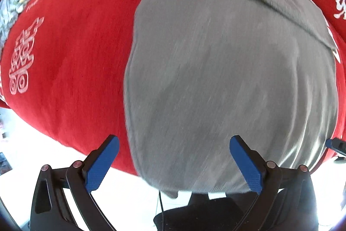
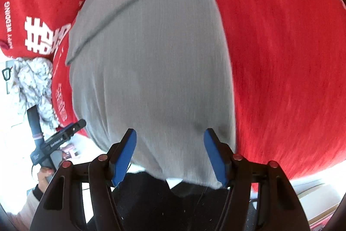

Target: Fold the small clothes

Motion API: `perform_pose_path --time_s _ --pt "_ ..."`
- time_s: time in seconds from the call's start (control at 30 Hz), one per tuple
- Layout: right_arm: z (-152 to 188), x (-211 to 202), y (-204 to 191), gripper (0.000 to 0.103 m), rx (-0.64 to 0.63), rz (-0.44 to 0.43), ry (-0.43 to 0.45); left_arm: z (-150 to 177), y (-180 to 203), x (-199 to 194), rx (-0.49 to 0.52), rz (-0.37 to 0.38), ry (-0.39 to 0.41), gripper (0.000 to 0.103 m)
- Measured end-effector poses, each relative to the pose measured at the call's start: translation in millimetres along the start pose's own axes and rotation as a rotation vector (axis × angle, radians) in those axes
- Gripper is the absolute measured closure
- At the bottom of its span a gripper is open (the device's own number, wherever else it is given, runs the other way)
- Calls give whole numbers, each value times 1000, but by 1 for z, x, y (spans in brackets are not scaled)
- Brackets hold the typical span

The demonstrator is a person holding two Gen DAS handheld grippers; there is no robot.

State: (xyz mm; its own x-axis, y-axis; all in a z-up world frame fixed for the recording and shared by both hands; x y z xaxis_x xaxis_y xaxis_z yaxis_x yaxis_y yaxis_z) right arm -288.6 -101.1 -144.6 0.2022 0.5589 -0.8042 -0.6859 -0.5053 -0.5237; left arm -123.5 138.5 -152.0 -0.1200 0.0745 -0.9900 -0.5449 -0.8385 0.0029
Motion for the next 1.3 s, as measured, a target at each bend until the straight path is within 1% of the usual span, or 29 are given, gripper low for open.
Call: perform_pose_path --time_s 0.13,0.27,0.37,0.47,0.57,0.63,0.67,0.7,0.73,0.77,0.8,0.83,0.87,0.93,1.0,1.07,1.1,1.2,1.27,1.3 --pt "40 25 16 34 8 19 -49 35 -13 18 -21 34 -33 1" --pt "66 45 32 34 20 38 -63 61 -19 41 -49 70 -74 1" --pt "76 57 45 34 27 73 -69 76 -17 57 -52 96 -94 1" --pt "83 68 58 34 42 88 -69 79 -14 59 -57 128 -86 1" --pt "83 76 64 34 58 62 -43 84 -16 59 -62 157 -84 1" --pt "84 81 62 33 71 29 -41 93 -29 66 -64 178 -93 1" --pt "86 84 60 33 73 8 -41 98 -35 67 -63 187 -97 5" --pt "88 85 57 37 78 -28 -40 100 -37 69 -59 201 -98 11" --pt "90 85 56 57 86 -53 -38 103 -32 66 -50 244 -102 30" --pt "91 85 54 69 105 -78 -40 106 -25 62 -44 311 -112 51" --pt "91 83 53 92 119 -95 -33 103 -17 60 -47 336 -119 60" --pt "93 80 52 95 123 -114 -26 104 -13 55 -41 385 -128 88" --pt "94 76 49 95 125 -144 -17 105 -11 52 -36 418 -137 93" --pt "93 63 38 96 118 -217 -2 107 -11 35 -28 476 -133 93" --pt "87 43 23 96 102 -277 28 105 -13 18 -9 501 -114 93" --pt "75 18 6 96 78 -336 73 94 -13 -7 6 533 -77 93" --pt "68 8 -1 96 66 -352 92 82 -15 -21 5 548 -57 93" --pt "31 -23 -22 96 26 -383 156 42 -20 -50 -15 586 27 93" --pt "-1 -42 -33 96 -4 -387 196 19 -20 -64 -22 588 74 93" --pt "-13 -50 -34 96 -16 -380 208 1 -20 -69 -24 583 100 93"
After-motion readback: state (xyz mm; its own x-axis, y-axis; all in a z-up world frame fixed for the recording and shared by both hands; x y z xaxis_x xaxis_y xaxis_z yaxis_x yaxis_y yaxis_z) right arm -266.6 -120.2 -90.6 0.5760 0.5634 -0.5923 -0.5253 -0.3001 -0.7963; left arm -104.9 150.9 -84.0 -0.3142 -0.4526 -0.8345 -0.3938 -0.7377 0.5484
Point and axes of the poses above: each gripper's, at about its wrist camera, not at the fingertips, and x roughly the way its jaws point, y to its right, z to its underside, the point moved 9 cm from there along x, roughly the way its jaws point, and after that the axes turned 5 degrees about -y, right-handed, at the moved point
